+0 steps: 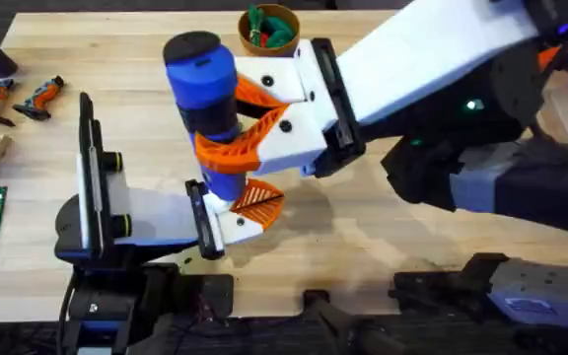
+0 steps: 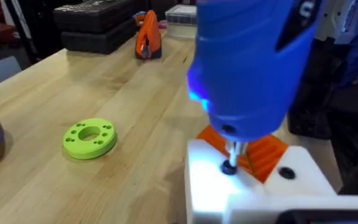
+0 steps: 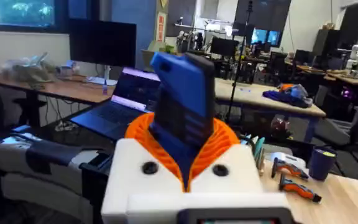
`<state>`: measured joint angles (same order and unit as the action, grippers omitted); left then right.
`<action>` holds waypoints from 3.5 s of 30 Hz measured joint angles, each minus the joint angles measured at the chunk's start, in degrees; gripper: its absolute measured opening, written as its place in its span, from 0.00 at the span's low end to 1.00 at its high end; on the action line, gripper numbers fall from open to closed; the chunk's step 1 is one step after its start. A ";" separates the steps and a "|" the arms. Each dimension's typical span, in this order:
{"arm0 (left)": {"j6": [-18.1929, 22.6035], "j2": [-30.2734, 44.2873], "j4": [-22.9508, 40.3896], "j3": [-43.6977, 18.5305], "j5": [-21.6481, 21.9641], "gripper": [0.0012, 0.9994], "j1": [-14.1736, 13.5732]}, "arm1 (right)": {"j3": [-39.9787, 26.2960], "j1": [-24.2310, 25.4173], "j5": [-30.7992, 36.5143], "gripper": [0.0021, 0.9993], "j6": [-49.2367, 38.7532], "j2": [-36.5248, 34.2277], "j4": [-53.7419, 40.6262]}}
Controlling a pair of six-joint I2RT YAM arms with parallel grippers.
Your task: Pick up the gripper from the table and insert it into the empty holder that is missing its gripper. Then pick up a screw, insert it into the mounting hole, and use the screwdriver to tighten it. Finally, clean up the table by picking up the vegetable and placing it into the bucket.
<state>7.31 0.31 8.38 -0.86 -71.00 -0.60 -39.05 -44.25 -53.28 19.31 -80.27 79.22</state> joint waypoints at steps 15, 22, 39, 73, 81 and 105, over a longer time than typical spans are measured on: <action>0.00 0.01 0.00 0.00 0.00 0.01 0.00 | 0.00 0.00 0.02 0.03 -1.30 0.00 -1.51; 0.00 0.01 0.00 0.00 0.00 0.01 0.00 | 0.00 0.00 -0.11 0.03 -1.79 0.00 -1.56; 0.00 -0.01 0.00 0.00 0.00 0.01 0.00 | 0.00 0.00 -0.15 0.03 -1.79 0.00 -1.47; 0.00 0.01 0.00 0.00 0.00 0.01 0.00 | -37.88 17.73 11.34 0.03 -24.83 -0.42 -96.51; -0.02 0.01 0.00 0.00 0.00 0.01 0.00 | -39.34 27.66 28.13 0.03 -45.86 -0.94 -118.31; -0.01 0.01 0.00 0.00 0.00 0.01 0.00 | -39.59 33.03 59.72 0.50 -88.88 -30.29 -128.52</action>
<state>7.30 0.32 8.38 -0.86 -71.00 -0.60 -78.64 -11.22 6.45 -69.57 -110.56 -49.29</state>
